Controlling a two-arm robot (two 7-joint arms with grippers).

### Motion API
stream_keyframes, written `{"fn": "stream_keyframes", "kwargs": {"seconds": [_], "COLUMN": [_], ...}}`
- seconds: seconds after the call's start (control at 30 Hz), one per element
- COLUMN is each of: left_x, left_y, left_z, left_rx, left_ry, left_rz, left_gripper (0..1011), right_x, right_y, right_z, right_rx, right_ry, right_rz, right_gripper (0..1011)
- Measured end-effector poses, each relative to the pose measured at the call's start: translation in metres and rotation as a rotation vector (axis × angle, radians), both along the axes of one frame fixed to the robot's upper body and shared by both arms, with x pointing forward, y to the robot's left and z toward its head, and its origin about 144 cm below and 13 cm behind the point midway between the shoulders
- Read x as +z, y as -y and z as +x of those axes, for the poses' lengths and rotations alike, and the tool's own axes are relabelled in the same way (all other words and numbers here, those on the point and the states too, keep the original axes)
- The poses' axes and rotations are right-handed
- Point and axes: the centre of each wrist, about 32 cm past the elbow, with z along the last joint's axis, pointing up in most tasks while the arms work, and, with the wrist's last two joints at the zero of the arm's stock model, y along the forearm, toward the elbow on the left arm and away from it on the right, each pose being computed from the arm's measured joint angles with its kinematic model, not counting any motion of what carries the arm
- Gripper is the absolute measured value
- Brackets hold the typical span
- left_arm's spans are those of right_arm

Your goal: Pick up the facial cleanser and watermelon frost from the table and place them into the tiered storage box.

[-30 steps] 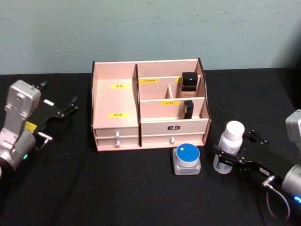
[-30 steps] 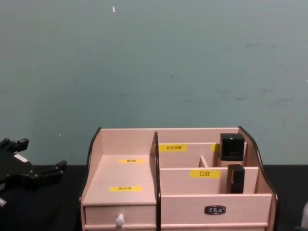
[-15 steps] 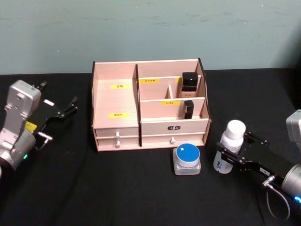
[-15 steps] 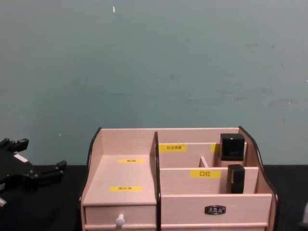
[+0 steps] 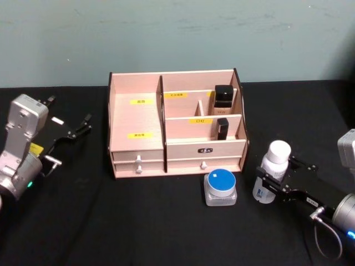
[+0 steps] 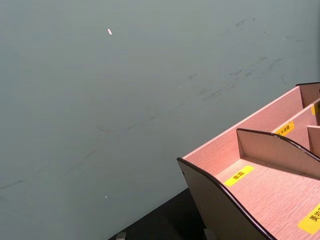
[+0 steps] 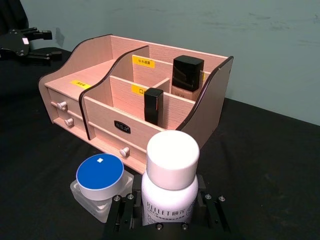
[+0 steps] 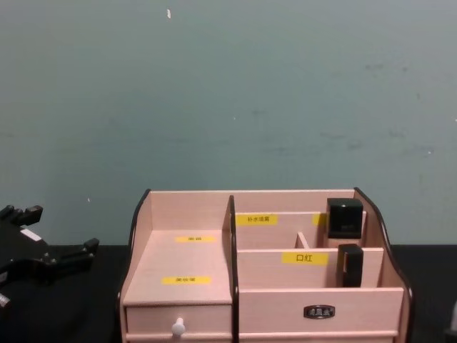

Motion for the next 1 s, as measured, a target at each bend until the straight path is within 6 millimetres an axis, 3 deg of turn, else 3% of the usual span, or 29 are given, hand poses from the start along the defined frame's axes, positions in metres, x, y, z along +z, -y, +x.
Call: {"fn": "stream_keyframes", "kwargs": {"seconds": [0.2,0.53,0.77,1.0], "left_x": [0.0,0.0,0.0,0.0], "left_y": [0.0,0.0,0.0,0.0], "left_z": [0.0,0.0,0.0,0.0], "left_rx": [0.0,0.0,0.0,0.0], "left_ry": [0.0,0.0,0.0,0.0], "left_rz": [0.0,0.0,0.0,0.0], "left_gripper": [1001,1001,1001,1001], "right_x": [0.003,0.041,0.068,0.077], "right_y": [-0.002,-0.026,-0.052,-0.074], "right_z": [0.0,0.008,0.032,0.059], "right_rx": [0.016,0.144,0.237,0.274], "right_ry": [0.012,0.131,0.193,0.216], "right_rz": [0.007,0.06,0.09,0.084], "right_gripper": [593,593,593,593]}}
